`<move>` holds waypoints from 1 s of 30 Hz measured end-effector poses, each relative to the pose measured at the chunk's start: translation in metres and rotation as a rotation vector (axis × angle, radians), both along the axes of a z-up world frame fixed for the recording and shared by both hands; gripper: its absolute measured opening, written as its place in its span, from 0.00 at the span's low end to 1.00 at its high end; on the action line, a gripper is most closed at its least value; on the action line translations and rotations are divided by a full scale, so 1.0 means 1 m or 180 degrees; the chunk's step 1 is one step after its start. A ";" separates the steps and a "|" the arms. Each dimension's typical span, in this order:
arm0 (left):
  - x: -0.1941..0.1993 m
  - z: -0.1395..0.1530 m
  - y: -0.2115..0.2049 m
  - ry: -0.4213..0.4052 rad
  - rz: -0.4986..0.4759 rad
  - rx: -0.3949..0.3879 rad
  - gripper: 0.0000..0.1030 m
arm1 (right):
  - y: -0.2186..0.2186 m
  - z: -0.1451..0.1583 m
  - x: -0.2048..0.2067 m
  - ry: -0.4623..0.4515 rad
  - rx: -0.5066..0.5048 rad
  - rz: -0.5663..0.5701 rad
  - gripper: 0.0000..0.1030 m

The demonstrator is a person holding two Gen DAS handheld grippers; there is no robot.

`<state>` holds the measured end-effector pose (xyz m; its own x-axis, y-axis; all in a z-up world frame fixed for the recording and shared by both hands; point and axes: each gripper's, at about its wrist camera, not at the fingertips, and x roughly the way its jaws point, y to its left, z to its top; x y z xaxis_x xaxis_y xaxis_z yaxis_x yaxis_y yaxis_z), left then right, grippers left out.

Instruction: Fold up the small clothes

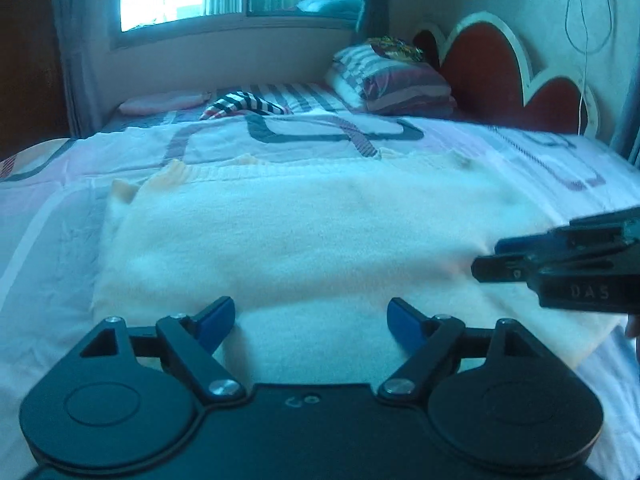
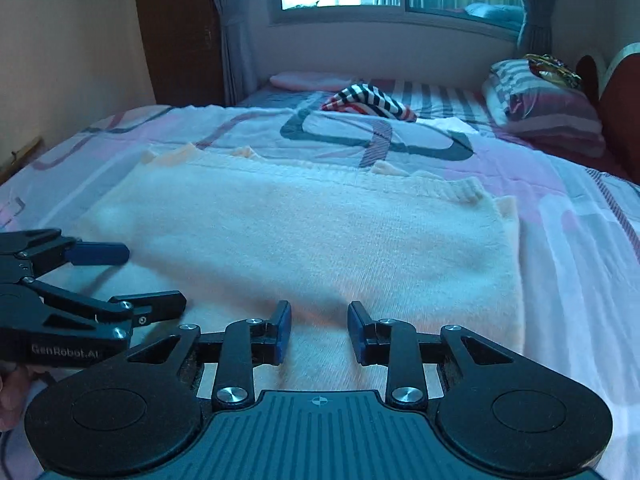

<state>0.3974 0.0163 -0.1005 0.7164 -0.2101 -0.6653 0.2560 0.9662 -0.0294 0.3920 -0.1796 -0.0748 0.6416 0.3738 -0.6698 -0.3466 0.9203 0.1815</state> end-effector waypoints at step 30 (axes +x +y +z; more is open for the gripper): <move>-0.056 -0.001 0.035 0.0167 0.0622 0.0147 0.77 | -0.045 -0.009 -0.079 0.0210 -0.0293 -0.0588 0.30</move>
